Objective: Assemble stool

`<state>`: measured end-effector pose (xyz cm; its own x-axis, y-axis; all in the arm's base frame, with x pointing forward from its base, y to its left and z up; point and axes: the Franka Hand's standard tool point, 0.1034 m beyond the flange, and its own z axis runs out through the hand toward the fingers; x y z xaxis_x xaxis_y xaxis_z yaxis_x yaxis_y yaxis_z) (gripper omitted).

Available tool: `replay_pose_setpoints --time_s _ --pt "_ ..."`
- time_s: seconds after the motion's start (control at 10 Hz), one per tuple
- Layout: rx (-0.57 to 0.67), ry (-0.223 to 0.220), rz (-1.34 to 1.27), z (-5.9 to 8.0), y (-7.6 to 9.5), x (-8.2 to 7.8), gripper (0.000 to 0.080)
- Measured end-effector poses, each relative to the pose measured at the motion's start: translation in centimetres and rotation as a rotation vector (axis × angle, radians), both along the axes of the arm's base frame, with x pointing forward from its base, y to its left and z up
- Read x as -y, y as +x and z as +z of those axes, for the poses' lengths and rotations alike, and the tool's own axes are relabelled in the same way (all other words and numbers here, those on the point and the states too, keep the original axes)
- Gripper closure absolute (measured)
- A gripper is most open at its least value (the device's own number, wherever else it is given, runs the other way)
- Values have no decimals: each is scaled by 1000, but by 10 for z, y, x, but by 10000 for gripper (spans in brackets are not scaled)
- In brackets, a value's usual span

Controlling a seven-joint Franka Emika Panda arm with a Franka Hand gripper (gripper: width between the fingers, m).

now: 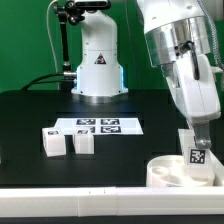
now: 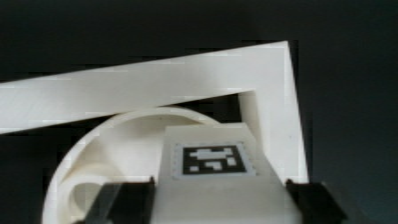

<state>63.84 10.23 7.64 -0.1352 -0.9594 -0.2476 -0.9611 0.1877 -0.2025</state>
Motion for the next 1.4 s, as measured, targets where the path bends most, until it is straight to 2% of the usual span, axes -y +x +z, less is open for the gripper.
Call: replay_pose_setpoints --time_s 0.1,0.2,0.3,0.6,1.0,1.2,1.4 --pt "3 -7 35 1 0 -1 222" --pt "10 -8 78 8 1 -3 222" --pt "23 -7 85 16 2 -4 164" --pt "90 -57 300 32 6 -5 151" --pt "152 -135 595 28 5 -4 151" --pt "184 -223 904 31 7 -4 151" --pt "217 -271 1076 34 10 0 151"
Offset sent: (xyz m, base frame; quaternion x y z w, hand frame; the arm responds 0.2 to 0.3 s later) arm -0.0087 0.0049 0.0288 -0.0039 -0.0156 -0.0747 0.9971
